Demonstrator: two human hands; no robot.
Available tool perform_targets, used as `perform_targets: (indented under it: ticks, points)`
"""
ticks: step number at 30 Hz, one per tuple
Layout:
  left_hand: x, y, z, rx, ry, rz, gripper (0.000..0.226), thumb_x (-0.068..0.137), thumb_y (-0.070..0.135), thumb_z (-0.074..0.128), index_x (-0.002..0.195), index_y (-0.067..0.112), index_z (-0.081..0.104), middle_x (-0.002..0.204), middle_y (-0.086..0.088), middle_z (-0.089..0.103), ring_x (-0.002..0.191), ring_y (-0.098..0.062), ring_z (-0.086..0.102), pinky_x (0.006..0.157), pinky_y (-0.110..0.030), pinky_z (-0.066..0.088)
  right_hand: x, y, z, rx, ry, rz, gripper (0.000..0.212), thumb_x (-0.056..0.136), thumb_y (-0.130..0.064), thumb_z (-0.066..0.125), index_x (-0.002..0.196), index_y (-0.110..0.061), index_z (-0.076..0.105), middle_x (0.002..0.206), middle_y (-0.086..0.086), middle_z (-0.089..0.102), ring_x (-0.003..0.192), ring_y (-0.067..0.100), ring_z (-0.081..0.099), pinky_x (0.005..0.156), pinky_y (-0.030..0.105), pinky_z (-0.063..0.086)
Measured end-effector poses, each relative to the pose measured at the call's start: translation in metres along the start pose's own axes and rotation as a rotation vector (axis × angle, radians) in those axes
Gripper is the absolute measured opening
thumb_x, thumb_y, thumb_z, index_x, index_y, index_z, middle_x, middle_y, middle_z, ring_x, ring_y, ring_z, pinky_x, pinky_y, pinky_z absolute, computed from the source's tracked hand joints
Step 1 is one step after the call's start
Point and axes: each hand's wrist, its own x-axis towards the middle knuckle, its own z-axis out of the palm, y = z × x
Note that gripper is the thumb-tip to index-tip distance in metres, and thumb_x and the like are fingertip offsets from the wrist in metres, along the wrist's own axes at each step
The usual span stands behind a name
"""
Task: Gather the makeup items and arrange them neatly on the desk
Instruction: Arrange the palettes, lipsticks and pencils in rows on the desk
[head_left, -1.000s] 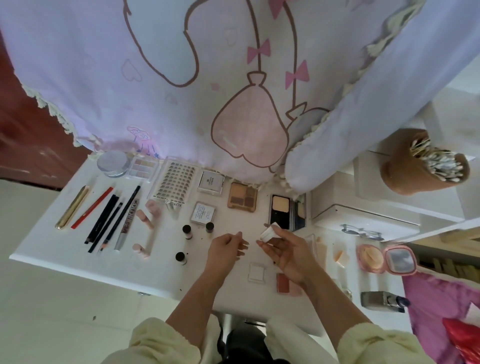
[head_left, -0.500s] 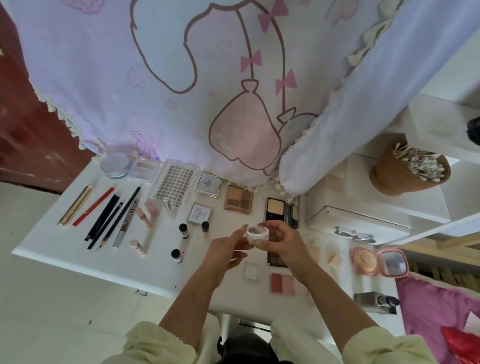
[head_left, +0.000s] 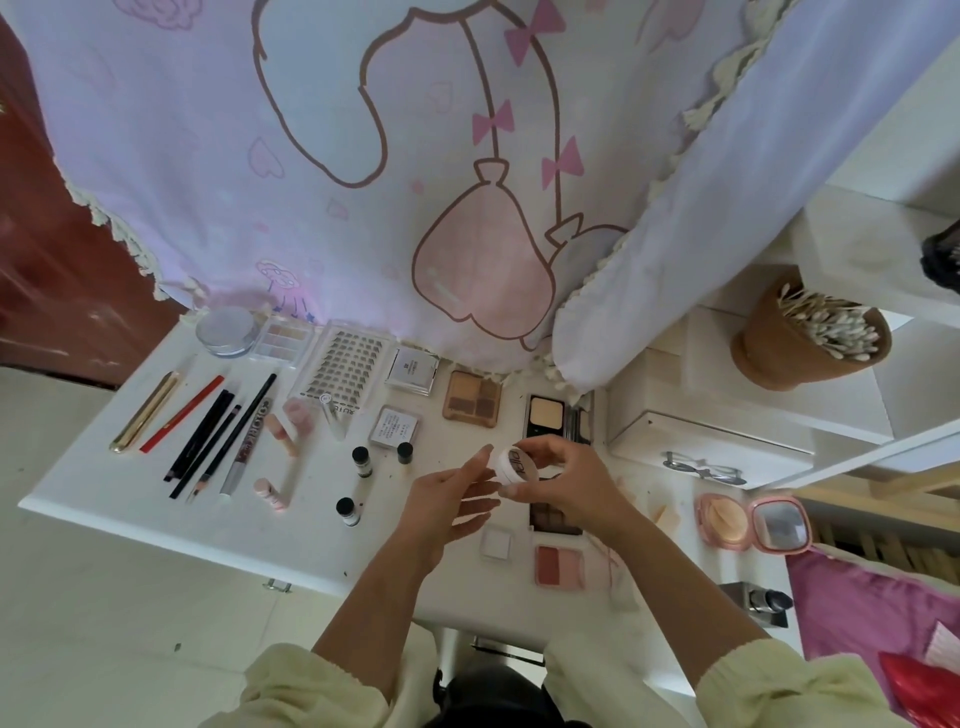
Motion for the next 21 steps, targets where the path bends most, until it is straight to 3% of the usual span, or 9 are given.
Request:
perform_targets:
  ticks: [5, 10, 17, 21]
  points:
    - [-0.002, 0.003, -0.001, -0.097, -0.250, -0.167, 0.065, 0.083, 0.061, 0.060, 0.112, 0.004, 0.068, 0.107, -0.012, 0.072, 0.100, -0.023, 0.070, 0.083, -0.031, 0.055, -0.001, 0.000, 0.003, 0.039, -0.018, -0.005, 0.049, 0.064, -0.029, 0.089, 0.107, -0.034, 0.065, 0.103, -0.016, 0.068, 0.103, 0.003, 0.060, 0.092, 0.035, 0.052]
    - [0.001, 0.002, -0.001, -0.245, -0.288, -0.212, 0.059, 0.083, 0.052, 0.064, 0.107, -0.001, 0.070, 0.097, -0.014, 0.072, 0.087, -0.021, 0.071, 0.072, -0.026, 0.058, 0.000, 0.002, 0.007, 0.040, -0.027, -0.021, 0.049, 0.063, -0.031, 0.089, 0.106, -0.039, 0.065, 0.103, -0.019, 0.068, 0.105, 0.000, 0.058, 0.095, 0.038, 0.051]
    - [0.007, 0.001, -0.002, -0.320, -0.278, -0.188, 0.052, 0.083, 0.041, 0.069, 0.113, -0.002, 0.068, 0.099, -0.018, 0.069, 0.089, -0.023, 0.070, 0.078, -0.028, 0.059, 0.002, -0.003, 0.005, 0.071, -0.001, 0.005, 0.034, 0.071, -0.037, 0.083, 0.100, -0.039, 0.067, 0.103, -0.017, 0.069, 0.100, -0.004, 0.061, 0.092, 0.026, 0.049]
    - [0.010, 0.001, -0.003, -0.309, -0.273, -0.177, 0.056, 0.081, 0.041, 0.069, 0.112, -0.004, 0.067, 0.100, -0.019, 0.068, 0.089, -0.023, 0.070, 0.077, -0.027, 0.059, 0.004, -0.007, 0.006, 0.095, 0.009, 0.019, 0.055, 0.070, -0.028, 0.085, 0.120, -0.026, 0.062, 0.102, -0.011, 0.069, 0.096, -0.006, 0.060, 0.081, 0.012, 0.044]
